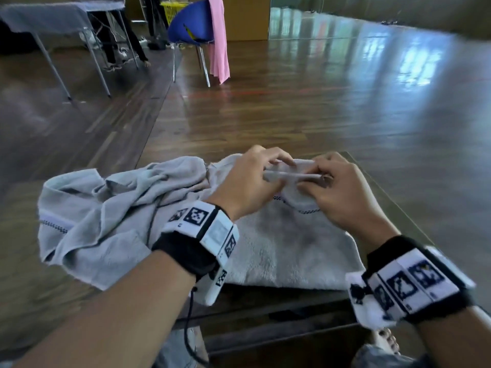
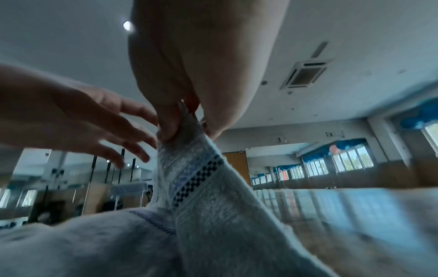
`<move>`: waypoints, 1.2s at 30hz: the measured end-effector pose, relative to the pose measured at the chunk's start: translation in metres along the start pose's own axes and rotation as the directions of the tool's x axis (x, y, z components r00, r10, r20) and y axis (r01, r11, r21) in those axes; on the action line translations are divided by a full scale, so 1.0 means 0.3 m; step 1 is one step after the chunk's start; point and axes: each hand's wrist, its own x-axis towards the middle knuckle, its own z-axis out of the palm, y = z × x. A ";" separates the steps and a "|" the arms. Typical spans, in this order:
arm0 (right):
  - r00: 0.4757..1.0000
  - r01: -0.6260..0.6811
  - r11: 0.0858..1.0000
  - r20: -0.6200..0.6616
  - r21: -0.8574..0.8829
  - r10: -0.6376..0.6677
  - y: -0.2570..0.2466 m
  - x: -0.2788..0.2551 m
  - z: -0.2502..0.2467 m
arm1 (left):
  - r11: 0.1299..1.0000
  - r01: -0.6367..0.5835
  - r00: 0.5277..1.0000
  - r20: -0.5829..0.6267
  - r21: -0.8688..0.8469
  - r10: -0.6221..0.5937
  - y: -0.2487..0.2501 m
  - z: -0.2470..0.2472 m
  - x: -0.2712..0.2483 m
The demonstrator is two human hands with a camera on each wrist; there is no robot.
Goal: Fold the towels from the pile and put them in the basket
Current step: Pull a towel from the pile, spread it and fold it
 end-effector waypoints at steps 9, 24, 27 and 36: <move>0.979 -0.132 0.963 -0.121 0.234 0.164 -0.026 -0.131 -0.026 | 0.995 -0.048 0.999 -0.011 0.087 0.049 0.081 0.117 0.006; 0.778 -0.419 0.423 0.078 0.803 0.623 0.003 -0.115 -0.058 | 0.991 -0.102 0.991 0.094 0.089 0.094 0.115 0.171 0.064; 0.765 -0.444 0.399 0.107 0.802 0.635 -0.006 -0.112 -0.050 | 0.995 -0.091 0.994 0.066 0.035 0.089 0.118 0.158 0.049; 0.804 -0.494 0.517 0.142 0.699 0.578 -0.022 -0.114 -0.045 | 0.999 -0.036 0.994 0.107 0.018 0.034 0.110 0.149 0.025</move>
